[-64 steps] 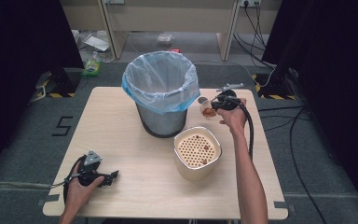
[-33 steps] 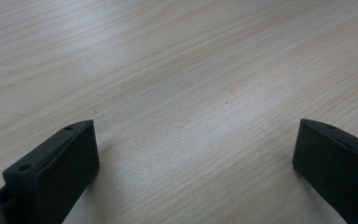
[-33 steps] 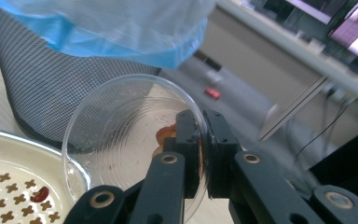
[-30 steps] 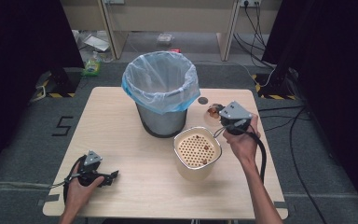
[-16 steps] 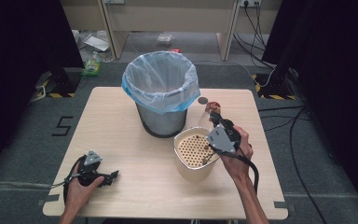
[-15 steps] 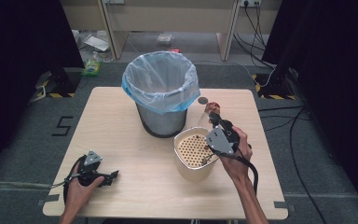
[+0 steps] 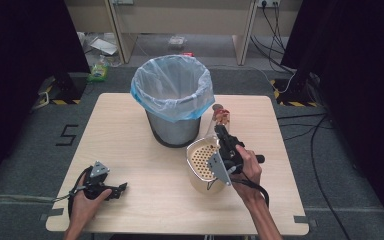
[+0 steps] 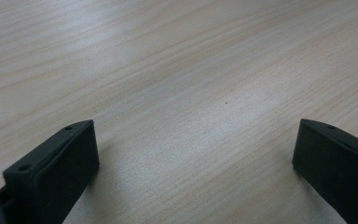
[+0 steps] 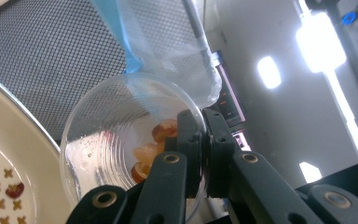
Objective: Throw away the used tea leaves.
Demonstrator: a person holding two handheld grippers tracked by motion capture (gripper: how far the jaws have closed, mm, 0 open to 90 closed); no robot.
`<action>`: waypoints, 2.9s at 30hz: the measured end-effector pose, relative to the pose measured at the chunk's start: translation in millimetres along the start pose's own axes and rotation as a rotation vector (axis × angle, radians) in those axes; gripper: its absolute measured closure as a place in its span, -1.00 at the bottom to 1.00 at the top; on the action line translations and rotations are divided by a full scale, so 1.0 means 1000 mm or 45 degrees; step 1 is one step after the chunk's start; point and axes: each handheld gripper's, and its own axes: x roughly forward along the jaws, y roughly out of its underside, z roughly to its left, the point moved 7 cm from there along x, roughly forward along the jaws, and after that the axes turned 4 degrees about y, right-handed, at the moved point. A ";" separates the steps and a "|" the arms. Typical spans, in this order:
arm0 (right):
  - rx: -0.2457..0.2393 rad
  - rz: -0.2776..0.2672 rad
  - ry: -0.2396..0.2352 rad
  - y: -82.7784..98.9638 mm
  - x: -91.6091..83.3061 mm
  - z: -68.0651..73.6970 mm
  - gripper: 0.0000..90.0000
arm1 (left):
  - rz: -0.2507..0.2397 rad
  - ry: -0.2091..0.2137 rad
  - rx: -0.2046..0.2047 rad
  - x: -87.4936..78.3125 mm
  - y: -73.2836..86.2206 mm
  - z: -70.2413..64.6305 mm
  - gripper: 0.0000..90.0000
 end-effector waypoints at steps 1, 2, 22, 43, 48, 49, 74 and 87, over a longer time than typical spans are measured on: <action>-0.064 -0.004 0.007 -0.002 -0.003 0.004 0.95 | -0.001 0.000 -0.001 0.000 0.000 0.000 -1.00; -0.091 -0.003 -0.001 -0.001 -0.003 0.008 0.95 | -0.001 0.000 -0.001 0.000 0.000 0.000 -1.00; -0.265 -0.040 0.086 -0.008 -0.003 0.016 0.95 | 0.000 0.000 0.000 0.000 0.000 0.000 -1.00; -0.356 -0.028 0.200 -0.008 0.003 0.007 0.95 | -0.001 0.000 -0.001 0.000 0.000 0.000 -1.00; -0.360 -0.048 0.218 -0.009 0.002 0.005 0.95 | -0.001 0.000 -0.001 0.000 0.000 0.000 -1.00; -0.364 -0.056 0.225 -0.011 0.002 0.004 0.95 | 0.000 0.000 -0.001 0.000 0.000 0.000 -1.00; 0.510 0.084 -0.051 0.021 0.012 -0.030 0.94 | -0.001 0.000 -0.001 0.000 0.000 0.000 -1.00; 0.166 -0.076 0.088 0.011 -0.001 -0.025 0.94 | -0.001 0.000 -0.001 0.000 0.000 0.000 -1.00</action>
